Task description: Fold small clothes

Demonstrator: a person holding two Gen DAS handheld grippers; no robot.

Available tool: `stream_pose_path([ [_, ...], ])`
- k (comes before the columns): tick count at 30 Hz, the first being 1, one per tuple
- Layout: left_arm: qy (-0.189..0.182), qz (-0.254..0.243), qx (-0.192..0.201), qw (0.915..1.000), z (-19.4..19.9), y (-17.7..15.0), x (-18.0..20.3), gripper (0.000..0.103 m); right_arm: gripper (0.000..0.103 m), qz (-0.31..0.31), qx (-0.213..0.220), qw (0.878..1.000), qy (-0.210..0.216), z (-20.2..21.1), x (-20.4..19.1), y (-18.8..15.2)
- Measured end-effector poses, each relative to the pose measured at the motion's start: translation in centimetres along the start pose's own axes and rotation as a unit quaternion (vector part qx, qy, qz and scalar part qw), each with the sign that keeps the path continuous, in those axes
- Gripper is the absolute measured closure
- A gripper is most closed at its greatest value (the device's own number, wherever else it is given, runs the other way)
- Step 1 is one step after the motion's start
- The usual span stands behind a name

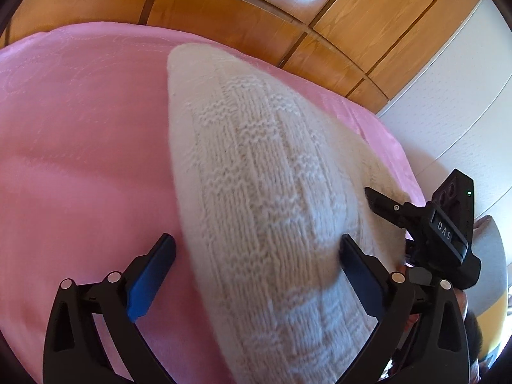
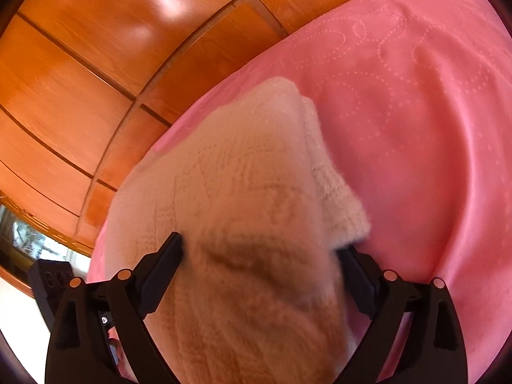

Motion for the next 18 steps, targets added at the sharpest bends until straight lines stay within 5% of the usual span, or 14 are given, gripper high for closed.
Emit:
stream_pose_path([
  [12,0.029,-0.047,0.006,0.9984,-0.7,1.0,1.4,0.008,0.013,0.032,0.021,0.999,-0.020,-0.2,-0.3,-0.4],
  [18,0.058,-0.096,0.029,0.9933,0.0,0.7,2.5,0.024,0.035,0.071,0.034,0.997,-0.008,0.3,-1.6,-0.5],
])
Point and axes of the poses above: each gripper's, at about its wrist camera, not at the fingertips, and z roughly against the way its jaws point, x to its right, y to its top, the point moved 7 cm from there along -z, roughly the way its jaws point
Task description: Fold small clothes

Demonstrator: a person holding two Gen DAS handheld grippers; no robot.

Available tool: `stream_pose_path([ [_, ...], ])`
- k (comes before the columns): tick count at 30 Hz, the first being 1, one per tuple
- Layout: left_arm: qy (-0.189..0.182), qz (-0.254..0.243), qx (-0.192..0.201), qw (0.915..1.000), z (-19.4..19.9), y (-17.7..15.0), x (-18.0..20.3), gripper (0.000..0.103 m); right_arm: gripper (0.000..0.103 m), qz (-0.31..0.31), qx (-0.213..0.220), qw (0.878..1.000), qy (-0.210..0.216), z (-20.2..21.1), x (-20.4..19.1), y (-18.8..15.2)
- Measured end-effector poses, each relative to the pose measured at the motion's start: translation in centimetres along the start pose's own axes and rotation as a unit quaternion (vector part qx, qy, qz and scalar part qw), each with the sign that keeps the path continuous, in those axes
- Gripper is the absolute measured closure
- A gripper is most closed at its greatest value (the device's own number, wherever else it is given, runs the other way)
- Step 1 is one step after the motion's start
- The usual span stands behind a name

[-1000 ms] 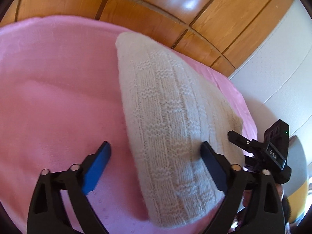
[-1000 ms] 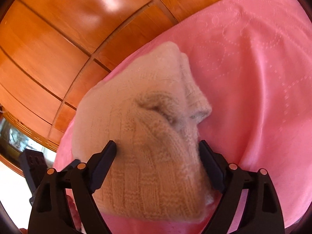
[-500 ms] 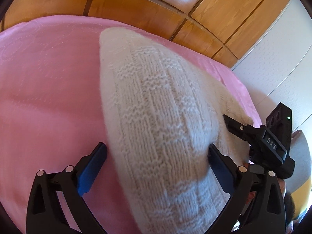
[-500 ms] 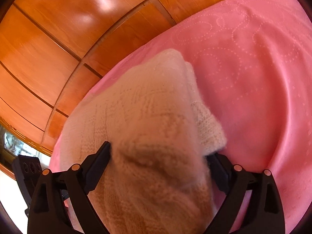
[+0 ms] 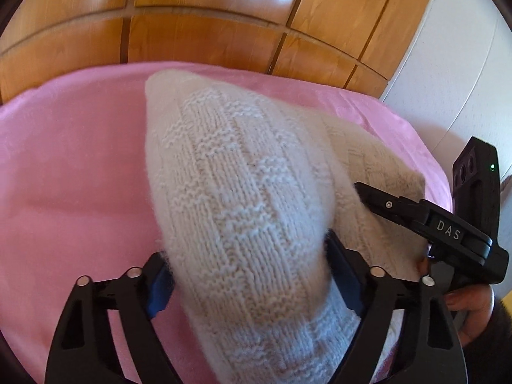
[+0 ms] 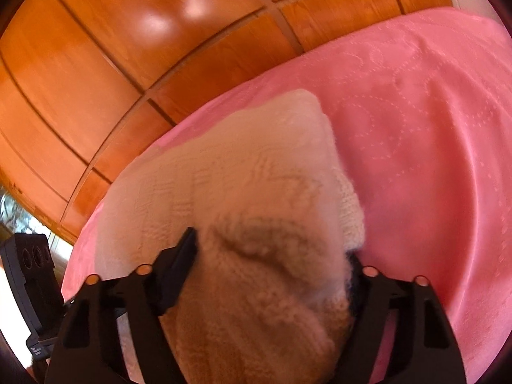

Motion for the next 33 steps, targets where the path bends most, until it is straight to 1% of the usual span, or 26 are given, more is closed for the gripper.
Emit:
stream_pose_path([
  [2,0.007,-0.011,0.008,0.9999,0.4,-0.1,0.2,0.028,0.039,0.012,0.006,1.000,-0.001,0.3,-0.4,-0.1],
  [4,0.018,-0.028,0.018,0.9993,0.8,-0.1,0.5,0.032,0.042,0.030,0.012,0.999,-0.012,0.5,-1.0,-0.1],
  [8,0.041,-0.059,0.035,0.9968,1.6,-0.3,1.1,0.034,0.047,0.062,0.025,0.997,-0.034,1.2,-2.2,-0.3],
  [12,0.054,-0.077,0.052,0.9942,2.9,-0.6,1.3,0.040,0.053,0.090,0.040,0.994,-0.045,1.8,-3.7,-0.7],
  [15,0.064,-0.089,0.073,0.9913,4.0,-0.7,1.5,0.044,0.055,0.102,0.047,0.993,-0.041,2.2,-4.9,-0.9],
  [18,0.087,-0.099,0.098,0.9864,5.5,-0.7,1.1,0.045,0.058,0.113,0.052,0.992,-0.025,2.3,-6.6,-1.2],
  [24,0.113,-0.084,0.118,0.9830,7.1,0.2,-1.2,0.048,0.059,0.137,0.073,0.988,0.003,1.4,-10.3,-1.0],
  [27,0.134,-0.081,0.133,0.9788,7.8,1.1,-2.9,0.048,0.059,0.158,0.073,0.985,0.011,0.2,-12.2,-0.4],
  [30,0.161,-0.084,0.151,0.9717,8.3,2.8,-4.9,0.050,0.060,0.190,0.070,0.979,0.016,-1.7,-14.3,0.8],
  [32,0.179,-0.087,0.169,0.9655,8.8,4.0,-6.1,0.052,0.060,0.208,0.074,0.975,0.022,-3.1,-15.8,1.9],
  [33,0.190,-0.091,0.178,0.9612,8.9,4.7,-6.6,0.056,0.060,0.219,0.081,0.972,0.025,-3.9,-16.7,2.7],
])
Point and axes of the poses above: each gripper's, at about its wrist camera, not at the fingertips, and z roughly against the way its jaws point, x to its right, y to its top, the point moved 7 cm from there along -z, roughly the way its jaws point
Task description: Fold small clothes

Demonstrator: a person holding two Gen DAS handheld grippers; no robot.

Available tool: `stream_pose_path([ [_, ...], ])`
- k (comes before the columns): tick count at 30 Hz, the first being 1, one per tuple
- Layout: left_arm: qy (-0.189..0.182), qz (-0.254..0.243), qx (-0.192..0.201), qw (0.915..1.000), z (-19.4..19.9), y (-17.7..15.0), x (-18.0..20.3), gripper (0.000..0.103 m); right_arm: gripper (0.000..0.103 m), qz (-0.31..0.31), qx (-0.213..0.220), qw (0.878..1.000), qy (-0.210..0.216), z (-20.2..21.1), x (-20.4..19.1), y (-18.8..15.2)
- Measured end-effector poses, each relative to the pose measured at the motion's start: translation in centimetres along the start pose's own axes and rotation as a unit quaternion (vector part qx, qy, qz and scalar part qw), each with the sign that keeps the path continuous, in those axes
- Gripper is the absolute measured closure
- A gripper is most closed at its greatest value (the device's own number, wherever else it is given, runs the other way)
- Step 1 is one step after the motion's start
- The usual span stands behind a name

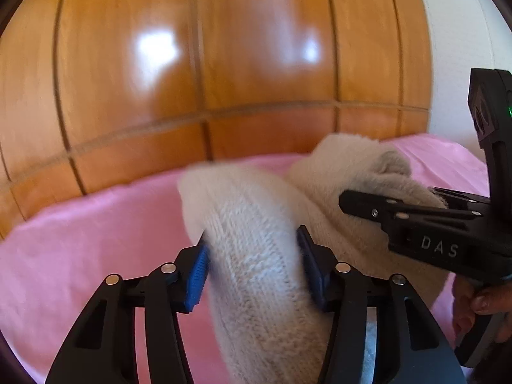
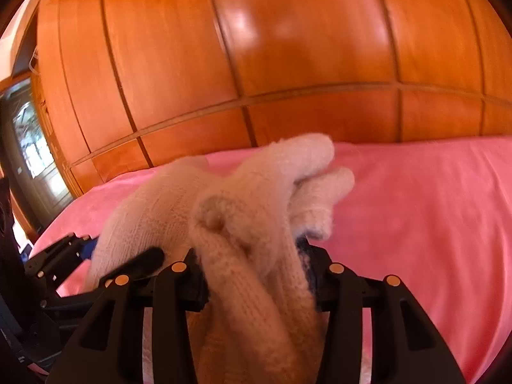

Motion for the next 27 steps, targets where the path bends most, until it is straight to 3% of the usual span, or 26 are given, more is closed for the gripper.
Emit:
stream_pose_path([
  [1,0.020,-0.015,0.024,0.9994,-0.3,1.0,-0.6,0.071,0.062,0.010,0.009,1.000,0.002,-0.7,-0.2,0.8],
  [3,0.041,-0.062,0.062,0.9953,-1.0,2.8,-0.5,0.073,0.066,0.039,0.028,0.999,0.015,-1.9,-1.2,2.4],
  [4,0.042,-0.083,0.059,0.9939,-2.2,3.3,-0.3,0.083,0.071,0.060,0.027,0.998,0.026,-3.3,-1.9,3.2],
  [6,0.046,-0.070,0.016,0.9963,-4.6,3.3,-1.2,0.083,0.070,0.051,0.005,0.998,0.020,-5.2,-1.5,3.6],
  [7,0.040,-0.051,-0.008,0.9979,-5.4,2.9,-1.8,0.083,0.068,0.012,-0.013,1.000,0.023,-6.1,-0.4,3.6],
  [8,0.030,-0.002,-0.043,0.9986,-6.1,2.0,-3.2,0.083,0.064,-0.018,-0.021,0.999,0.033,-6.2,0.3,3.4],
  [9,0.026,0.030,-0.056,0.9976,-6.2,1.4,-4.1,0.081,0.054,-0.047,-0.028,0.997,0.046,-5.9,1.0,3.0],
  [10,0.020,0.070,-0.070,0.9949,-6.1,0.6,-5.3,0.061,0.036,-0.061,-0.032,0.996,0.056,-5.4,1.5,2.6],
  [11,0.015,0.126,-0.079,0.9889,-5.6,-0.5,-7.2,0.044,0.027,-0.067,-0.033,0.995,0.061,-4.9,1.8,2.2],
  [12,0.024,0.164,-0.076,0.9832,-4.9,-1.3,-8.7,0.015,0.017,-0.070,-0.036,0.995,0.060,-4.4,2.0,1.8],
  [13,0.030,0.203,-0.069,0.9762,-4.1,-2.1,-10.2,0.012,0.010,-0.076,-0.053,0.995,0.046,-4.0,2.6,0.9],
  [15,0.021,0.269,-0.069,0.9603,-3.4,-3.7,-12.5,0.012,0.006,-0.094,-0.083,0.991,0.046,-3.9,3.1,0.1],
  [18,-0.005,0.310,-0.118,0.9433,-4.4,-6.0,-13.4,0.011,0.002,-0.154,-0.134,0.978,0.039,-4.0,4.8,-1.6],
  [23,-0.113,0.397,-0.158,0.8969,-6.9,-7.6,-12.8,0.011,0.002,-0.272,-0.198,0.934,0.118,-7.7,6.5,-1.8],
  [24,-0.140,0.415,-0.171,0.8826,-7.5,-7.7,-12.2,0.011,0.005,-0.289,-0.211,0.927,0.116,-8.7,6.8,-1.8],
  [25,-0.162,0.425,-0.175,0.8730,-7.7,-7.8,-11.7,0.011,0.017,-0.294,-0.212,0.924,0.121,-9.3,6.9,-1.7],
  [27,-0.186,0.434,-0.179,0.8630,-7.8,-7.6,-11.0,0.011,0.034,-0.265,-0.225,0.932,0.105,-10.9,6.5,-1.6],
])
Point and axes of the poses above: each gripper's, at about its wrist camera, not at the fingertips, and z roughly against the way its jaws point, x to its right, y to its top, the point moved 7 cm from there along -z, roughly the way its jaws point
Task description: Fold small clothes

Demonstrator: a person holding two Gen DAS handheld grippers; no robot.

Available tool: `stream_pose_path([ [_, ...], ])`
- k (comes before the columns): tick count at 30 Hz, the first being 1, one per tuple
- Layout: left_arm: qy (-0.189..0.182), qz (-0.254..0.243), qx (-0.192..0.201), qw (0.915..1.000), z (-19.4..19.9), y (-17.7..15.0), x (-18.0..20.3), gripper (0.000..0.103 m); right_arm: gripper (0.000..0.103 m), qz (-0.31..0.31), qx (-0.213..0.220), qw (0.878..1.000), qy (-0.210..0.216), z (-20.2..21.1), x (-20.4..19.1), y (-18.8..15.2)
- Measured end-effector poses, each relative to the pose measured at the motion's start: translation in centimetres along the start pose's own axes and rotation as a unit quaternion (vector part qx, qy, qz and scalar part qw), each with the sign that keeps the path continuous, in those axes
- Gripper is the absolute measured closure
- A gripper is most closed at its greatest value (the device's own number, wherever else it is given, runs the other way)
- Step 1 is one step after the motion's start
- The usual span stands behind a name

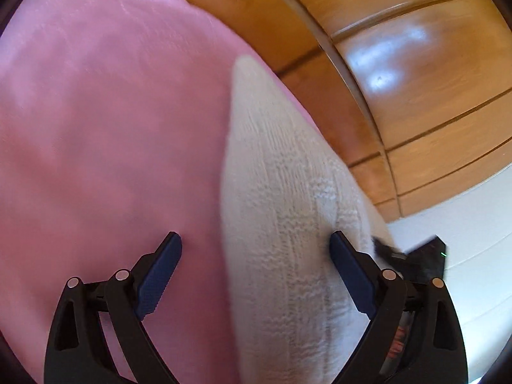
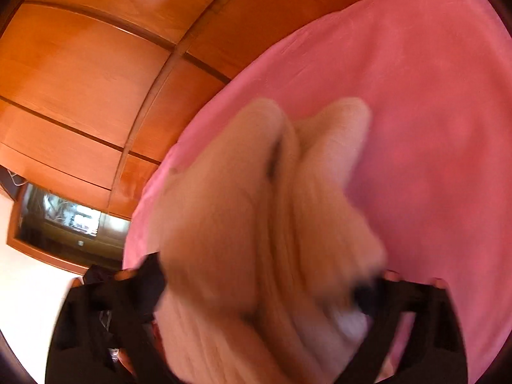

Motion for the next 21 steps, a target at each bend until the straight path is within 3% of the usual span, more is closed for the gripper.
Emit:
stream_pose_path([
  [3,-0.065,-0.020,-0.019,0.9975,0.1,-0.9,1.7,0.010,0.039,0.052,0.008,0.998,-0.027,-0.5,-1.0,-0.1],
  [4,-0.070,-0.029,-0.022,0.9968,-0.1,-1.1,2.3,0.006,0.041,0.079,0.018,0.996,-0.034,-0.3,-1.5,-0.3],
  [5,-0.061,-0.047,-0.021,0.9968,-0.4,-1.5,2.7,0.005,0.042,0.101,0.027,0.994,-0.043,-0.2,-1.7,-0.5],
  [7,0.010,-0.104,-0.022,0.9943,-1.9,-2.1,3.0,0.010,0.047,0.122,0.042,0.991,-0.044,0.2,-2.1,-0.8],
  [10,0.010,-0.121,-0.003,0.9925,-2.1,-1.7,4.5,0.036,0.054,0.146,0.069,0.986,-0.052,1.3,-2.7,-1.0],
  [11,0.023,-0.139,0.008,0.9900,-1.9,-1.4,5.3,0.039,0.055,0.165,0.084,0.981,-0.054,1.8,-3.6,-0.8],
  [13,0.050,-0.192,0.034,0.9794,-1.4,-1.0,7.7,0.046,0.057,0.205,0.113,0.970,-0.064,2.8,-5.1,-0.5],
  [17,0.069,-0.264,0.109,0.9558,-0.4,0.9,11.8,0.046,0.057,0.256,0.190,0.945,-0.074,5.0,-7.6,0.8],
  [19,0.089,-0.296,0.132,0.9419,-0.9,1.9,12.3,0.045,0.054,0.261,0.216,0.938,-0.071,5.3,-7.2,2.0],
  [21,0.119,-0.317,0.130,0.9321,-2.9,2.5,12.4,0.041,0.044,0.239,0.215,0.942,-0.092,3.7,-5.1,4.0],
])
Point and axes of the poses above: each gripper's, at about its wrist camera, not at the fingertips, and z roughly against the way its jaws point, x to its right, y to its top, the point moved 7 cm from there along -z, roughly the way its jaws point
